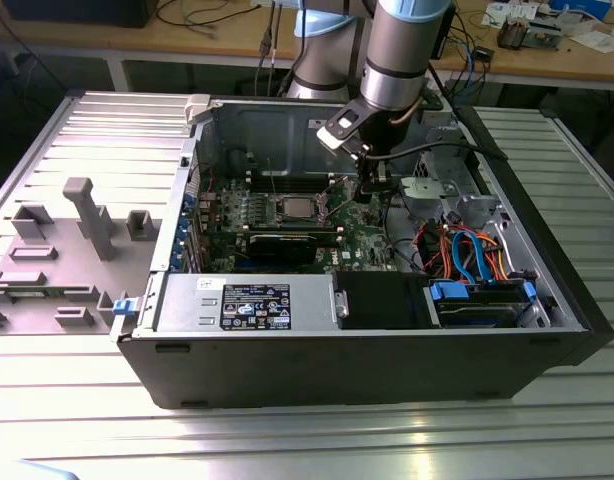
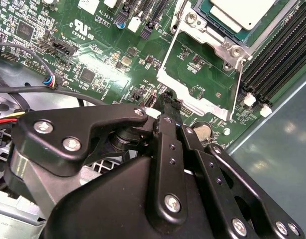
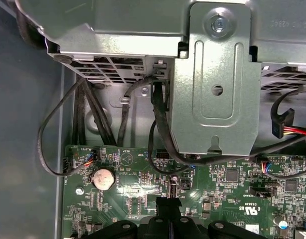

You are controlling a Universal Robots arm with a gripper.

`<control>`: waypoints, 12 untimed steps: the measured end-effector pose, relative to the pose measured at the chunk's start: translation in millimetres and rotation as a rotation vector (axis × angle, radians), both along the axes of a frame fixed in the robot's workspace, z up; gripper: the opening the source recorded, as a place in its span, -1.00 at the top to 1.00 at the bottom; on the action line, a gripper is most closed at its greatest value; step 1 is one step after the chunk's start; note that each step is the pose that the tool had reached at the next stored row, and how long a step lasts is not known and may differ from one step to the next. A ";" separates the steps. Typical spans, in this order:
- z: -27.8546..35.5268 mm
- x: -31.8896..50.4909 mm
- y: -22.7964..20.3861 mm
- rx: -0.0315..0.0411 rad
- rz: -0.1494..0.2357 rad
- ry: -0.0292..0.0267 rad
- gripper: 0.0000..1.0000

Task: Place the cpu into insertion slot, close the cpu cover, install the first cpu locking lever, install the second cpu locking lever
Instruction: 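Close the cpu cover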

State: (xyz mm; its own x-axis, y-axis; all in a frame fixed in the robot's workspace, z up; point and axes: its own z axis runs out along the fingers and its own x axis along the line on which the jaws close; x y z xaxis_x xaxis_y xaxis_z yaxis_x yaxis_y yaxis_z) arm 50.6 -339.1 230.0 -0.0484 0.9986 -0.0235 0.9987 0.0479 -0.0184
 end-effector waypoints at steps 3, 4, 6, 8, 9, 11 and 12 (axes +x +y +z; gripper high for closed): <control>-0.8 0.0 0.0 -0.0001 0.000 0.0000 0.79; -1.2 0.0 0.0 0.0000 0.000 0.0000 0.79; -1.8 0.0 0.0 -0.0001 0.000 0.0000 0.79; -2.5 0.0 0.0 0.0000 0.000 0.0000 0.79; -2.9 0.0 0.0 0.0000 0.000 0.0000 0.79; -3.7 0.0 0.0 -0.0001 0.000 0.0000 0.79; -3.9 0.0 0.0 0.0000 0.000 0.0000 0.79</control>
State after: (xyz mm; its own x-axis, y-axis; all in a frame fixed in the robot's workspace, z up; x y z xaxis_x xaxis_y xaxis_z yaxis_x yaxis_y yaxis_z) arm 50.6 -339.1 226.1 -0.0483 0.9986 -0.0235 0.9987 0.0479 -0.0184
